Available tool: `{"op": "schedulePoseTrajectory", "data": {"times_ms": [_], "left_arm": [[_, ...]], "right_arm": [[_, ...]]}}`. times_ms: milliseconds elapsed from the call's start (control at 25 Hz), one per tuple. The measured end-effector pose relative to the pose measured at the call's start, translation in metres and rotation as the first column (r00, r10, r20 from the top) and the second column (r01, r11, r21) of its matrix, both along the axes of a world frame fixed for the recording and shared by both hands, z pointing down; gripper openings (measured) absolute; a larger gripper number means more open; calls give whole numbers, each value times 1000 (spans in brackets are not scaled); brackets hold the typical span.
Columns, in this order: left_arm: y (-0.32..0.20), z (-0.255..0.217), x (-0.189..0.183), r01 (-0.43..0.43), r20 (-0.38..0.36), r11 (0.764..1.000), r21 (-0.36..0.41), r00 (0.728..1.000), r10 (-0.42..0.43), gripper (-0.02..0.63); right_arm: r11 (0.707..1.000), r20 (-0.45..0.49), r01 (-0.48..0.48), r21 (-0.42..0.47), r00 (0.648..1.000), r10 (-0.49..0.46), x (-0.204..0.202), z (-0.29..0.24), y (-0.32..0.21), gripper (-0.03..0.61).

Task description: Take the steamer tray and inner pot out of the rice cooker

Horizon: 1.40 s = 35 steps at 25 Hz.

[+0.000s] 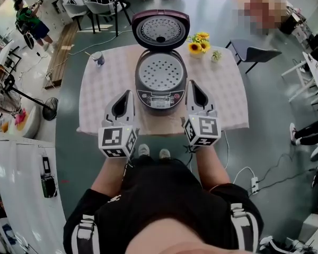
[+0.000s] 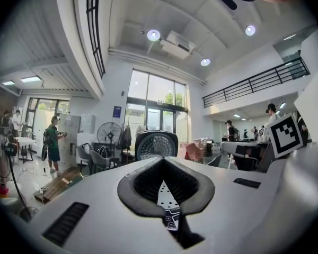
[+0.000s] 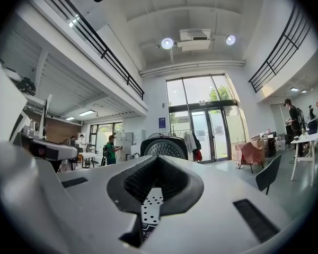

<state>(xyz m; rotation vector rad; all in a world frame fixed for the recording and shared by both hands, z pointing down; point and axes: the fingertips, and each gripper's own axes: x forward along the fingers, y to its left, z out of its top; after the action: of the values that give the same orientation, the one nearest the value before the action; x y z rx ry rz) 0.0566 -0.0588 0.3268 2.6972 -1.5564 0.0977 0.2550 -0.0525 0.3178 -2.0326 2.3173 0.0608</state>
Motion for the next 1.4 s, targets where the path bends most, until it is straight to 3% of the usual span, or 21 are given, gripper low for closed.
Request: {"op": "schedulePoseTrajectory", "data": {"times_ms": [440,920,1040,1080,1120,1160,1240,1400], "left_arm": [[-38,-13,3,-53,0,998,17,999,53,3],[-102,-13,15,-67,14,997,39,998,67,3],[-112,-10,26,-117,14,993,35,993,116,3],[-114,-12,32,-145,7,988,45,989,145,63],[-116,-15,37,-166,0,985,58,986,166,285],[-120,-17,39,-172,-2,983,65,985,172,403],[-131,-16,40,-156,8,986,55,988,156,419],[-149,-2,35,-126,11,992,-12,992,126,420]], "right_arm": [[998,-10,-48,34,999,49,1,-17,-22,0],[996,-3,-73,61,997,73,14,-17,-80,0],[997,-9,-70,44,997,71,16,-12,-93,0],[997,-7,-60,40,998,60,16,-11,-98,0],[998,-2,-43,39,999,43,14,-11,-103,131],[999,2,-28,38,1000,28,13,-11,-109,225],[999,-2,-17,28,1000,17,12,-9,-119,287],[1000,-29,-23,-15,999,22,10,1,-134,288]]}}
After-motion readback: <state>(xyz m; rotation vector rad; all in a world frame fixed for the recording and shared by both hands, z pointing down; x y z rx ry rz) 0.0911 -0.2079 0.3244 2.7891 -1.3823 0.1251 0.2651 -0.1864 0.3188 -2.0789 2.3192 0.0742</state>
